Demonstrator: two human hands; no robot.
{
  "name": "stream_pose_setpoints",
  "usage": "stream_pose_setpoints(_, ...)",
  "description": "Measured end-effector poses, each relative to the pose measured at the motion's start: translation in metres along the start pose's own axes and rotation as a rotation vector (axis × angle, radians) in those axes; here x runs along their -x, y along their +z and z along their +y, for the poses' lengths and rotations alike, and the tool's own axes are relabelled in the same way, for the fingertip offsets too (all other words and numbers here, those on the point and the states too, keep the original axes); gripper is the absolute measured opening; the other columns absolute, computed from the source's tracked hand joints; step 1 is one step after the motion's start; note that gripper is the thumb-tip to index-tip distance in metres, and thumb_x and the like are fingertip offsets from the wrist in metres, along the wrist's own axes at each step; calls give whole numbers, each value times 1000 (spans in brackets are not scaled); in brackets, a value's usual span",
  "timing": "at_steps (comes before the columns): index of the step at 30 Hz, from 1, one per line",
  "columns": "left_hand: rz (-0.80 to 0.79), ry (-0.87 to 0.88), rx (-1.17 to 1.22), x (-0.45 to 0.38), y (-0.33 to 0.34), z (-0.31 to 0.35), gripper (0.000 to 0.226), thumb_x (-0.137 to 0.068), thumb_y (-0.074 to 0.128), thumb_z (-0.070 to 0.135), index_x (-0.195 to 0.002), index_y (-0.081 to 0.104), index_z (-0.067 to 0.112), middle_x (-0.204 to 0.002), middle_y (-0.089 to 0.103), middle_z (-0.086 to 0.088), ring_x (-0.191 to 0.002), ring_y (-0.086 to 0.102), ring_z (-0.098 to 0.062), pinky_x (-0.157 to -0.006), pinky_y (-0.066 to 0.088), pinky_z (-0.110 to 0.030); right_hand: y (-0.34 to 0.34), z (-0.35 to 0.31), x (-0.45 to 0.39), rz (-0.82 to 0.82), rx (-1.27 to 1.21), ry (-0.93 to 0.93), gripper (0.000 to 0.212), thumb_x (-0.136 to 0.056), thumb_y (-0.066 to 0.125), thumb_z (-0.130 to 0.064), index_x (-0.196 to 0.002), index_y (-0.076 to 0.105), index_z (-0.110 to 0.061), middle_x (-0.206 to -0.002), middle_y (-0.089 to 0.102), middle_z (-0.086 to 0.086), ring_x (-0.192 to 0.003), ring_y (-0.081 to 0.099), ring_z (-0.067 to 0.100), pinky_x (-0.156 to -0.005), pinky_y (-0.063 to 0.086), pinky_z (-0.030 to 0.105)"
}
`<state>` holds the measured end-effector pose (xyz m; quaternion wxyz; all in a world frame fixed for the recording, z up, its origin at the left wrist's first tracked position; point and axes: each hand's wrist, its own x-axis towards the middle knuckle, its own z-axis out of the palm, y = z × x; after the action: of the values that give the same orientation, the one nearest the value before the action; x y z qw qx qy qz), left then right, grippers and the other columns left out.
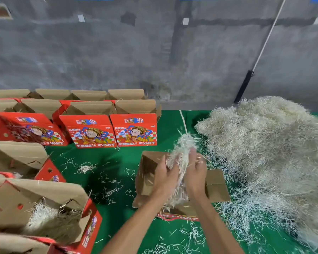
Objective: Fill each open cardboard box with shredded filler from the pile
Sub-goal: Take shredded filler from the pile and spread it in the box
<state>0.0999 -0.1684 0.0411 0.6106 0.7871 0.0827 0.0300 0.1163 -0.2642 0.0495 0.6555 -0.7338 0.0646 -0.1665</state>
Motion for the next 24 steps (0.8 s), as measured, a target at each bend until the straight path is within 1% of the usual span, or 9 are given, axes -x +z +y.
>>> stream_pose_setpoints(3, 104, -130, 207, -2, 3, 4, 29, -95, 53, 51, -103, 54, 24, -79, 54, 11, -63, 49, 5, -56, 45, -6, -2, -3, 0, -92, 64, -18, 58, -99, 47, -57, -61, 47, -14, -44, 37, -4, -39, 30, 14, -37, 25, 25)
stream_pose_setpoints(5, 211, -191, 308, -18, -24, 16, 42, -83, 59, 68, -118, 53, 44, -81, 58, 17, -73, 51, -4, -74, 52, -17, -28, 1, -13, -91, 151, 22, 47, -97, 52, -54, -64, 46, -21, -38, 36, -8, -33, 30, 10, -34, 27, 21)
stream_pose_setpoints(8, 351, -351, 518, -45, -55, 20, 83, -81, 64, 68, -142, 40, 17, -90, 53, 8, -79, 52, -7, -95, 42, -31, -55, 8, -21, -3, 2, 196, 41, -97, 55, -48, -67, 46, -21, -53, 56, 4, -44, 52, 10, -50, 56, 35)
stream_pose_setpoints(11, 183, -210, 334, -29, -31, 22, 66, -75, 47, 86, -116, 55, 35, -73, 53, 20, -47, 51, 9, -54, 43, -10, -23, 7, -7, 12, -100, 162, 50, -97, 50, -50, -64, 50, -13, -48, 44, 7, -41, 37, 13, -38, 37, 25)
stream_pose_setpoints(14, 41, -201, 167, -9, -2, 8, 62, -71, 34, 93, -95, 48, 38, -59, 55, 19, -44, 51, 8, -38, 35, -9, 4, 8, 0, -73, -82, 146, 51, -103, 48, -41, -68, 54, -4, -53, 45, 3, -48, 41, 15, -46, 40, 26)
stream_pose_setpoints(18, 213, -351, 215, -37, -73, -5, 47, -84, 51, 71, -98, 52, 26, -66, 40, 10, -50, 37, -4, -46, 36, -20, -57, 11, -27, 156, -38, 224, 47, -102, 51, -43, -65, 45, -15, -45, 39, -9, -32, 33, 4, -35, 29, 24)
stream_pose_setpoints(20, 221, -340, 243, -43, -104, -14, 35, -94, 50, 59, -102, 62, 27, -70, 39, 12, -61, 37, -1, -72, 49, -30, -78, 8, -35, 273, -115, 204, 41, -101, 53, -43, -74, 52, -11, -49, 42, -1, -31, 35, 9, -34, 28, 27)
stream_pose_setpoints(22, 147, -285, 218, -38, -101, -16, 36, -90, 48, 69, -104, 60, 39, -75, 44, 19, -72, 43, 3, -94, 46, -44, -72, 2, -34, 306, -72, 105, 40, -101, 49, -46, -79, 55, -13, -52, 41, 2, -38, 34, 13, -33, 28, 28)
stream_pose_setpoints(24, 36, -203, 207, -20, -78, -7, 59, -79, 44, 85, -124, 53, 49, -97, 48, 35, -95, 55, -1, -95, 40, -35, -50, -7, -23, 183, 35, 27, 49, -104, 36, -52, -78, 53, -14, -56, 41, 2, -49, 35, 12, -39, 42, 34)
